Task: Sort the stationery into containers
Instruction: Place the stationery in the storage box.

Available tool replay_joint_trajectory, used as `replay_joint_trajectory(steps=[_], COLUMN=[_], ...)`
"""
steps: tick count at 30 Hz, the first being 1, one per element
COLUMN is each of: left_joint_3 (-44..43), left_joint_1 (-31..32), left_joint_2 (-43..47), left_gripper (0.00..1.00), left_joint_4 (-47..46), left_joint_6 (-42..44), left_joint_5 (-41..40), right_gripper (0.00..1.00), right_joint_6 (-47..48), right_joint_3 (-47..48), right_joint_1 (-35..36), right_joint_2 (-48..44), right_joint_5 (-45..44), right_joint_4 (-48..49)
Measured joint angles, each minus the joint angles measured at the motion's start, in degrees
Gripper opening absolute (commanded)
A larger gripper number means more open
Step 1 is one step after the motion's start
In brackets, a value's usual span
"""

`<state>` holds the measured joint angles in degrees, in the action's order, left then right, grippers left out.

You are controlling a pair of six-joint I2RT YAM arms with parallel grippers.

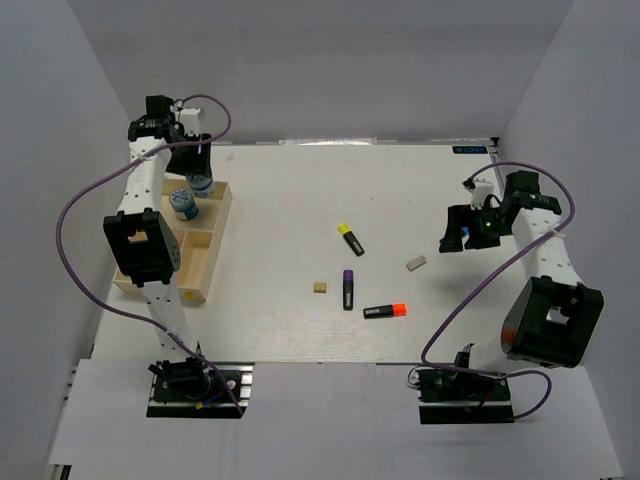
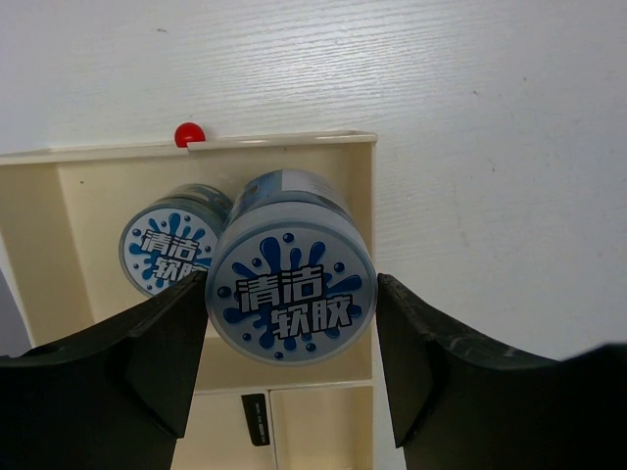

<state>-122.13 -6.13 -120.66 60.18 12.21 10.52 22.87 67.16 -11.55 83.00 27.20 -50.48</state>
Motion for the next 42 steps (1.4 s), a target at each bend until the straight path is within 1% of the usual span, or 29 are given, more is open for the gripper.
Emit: replay_joint_trajectory(steps=[5, 9, 14, 19, 26, 27, 28, 31, 39, 42], left_joint_3=[2.21, 5.44, 6.97, 7.45, 10.58, 11.04, 11.43, 12.55, 12.44, 11.65], left_joint_1=[0.02, 0.02, 0.02, 0.02, 0.20, 0.24, 0.28, 0.35, 0.35, 0.35], left_joint_2=[0.02, 0.00, -0.02, -0.44, -1.05, -1.07, -1.18, -1.42, -1.84, -1.84], left_gripper=[0.30, 0.31, 0.33, 0.47, 0.51, 0.54, 0.61, 0.76, 0.84, 0.90], left_joint_4=[-1.09, -2.36, -3.19, -4.57, -6.40, -6.58, -6.75, -7.32, -8.04, -8.02], left_joint_6=[0.00, 0.07, 0.33, 0.46, 0.42, 0.44, 0.42, 0.42, 0.15, -0.31], left_joint_5=[0.70, 0.44, 0.15, 0.09, 0.07, -0.02, -0.02, -0.02, 0.24, 0.68], right_gripper=[0.86, 0.86, 0.86, 0.84, 0.85, 0.85, 0.85, 0.85, 0.86, 0.87], right_joint_6=[0.00, -0.37, -1.22, -2.78, -8.72, -9.53, -10.49, -12.57, -17.53, -20.85], right_joint_3=[-0.31, -0.37, -0.63, -1.07, -2.89, -3.17, -3.37, -3.98, -5.20, -5.20], right_joint_1=[0.00, 0.00, 0.00, 0.00, 0.00, 0.00, 0.00, 0.00, 0.00, 0.00], right_joint_2=[0.37, 0.96, 0.98, 0.98, 1.11, 1.18, 1.27, 1.60, 2.12, 2.49], right_joint_5=[0.02, 0.15, 0.22, -0.94, -6.38, -6.95, -7.54, -8.94, -14.56, -18.18], right_joint_4=[0.09, 0.17, 1.22, 2.73, 7.21, 7.82, 8.28, 9.94, 12.63, 13.62])
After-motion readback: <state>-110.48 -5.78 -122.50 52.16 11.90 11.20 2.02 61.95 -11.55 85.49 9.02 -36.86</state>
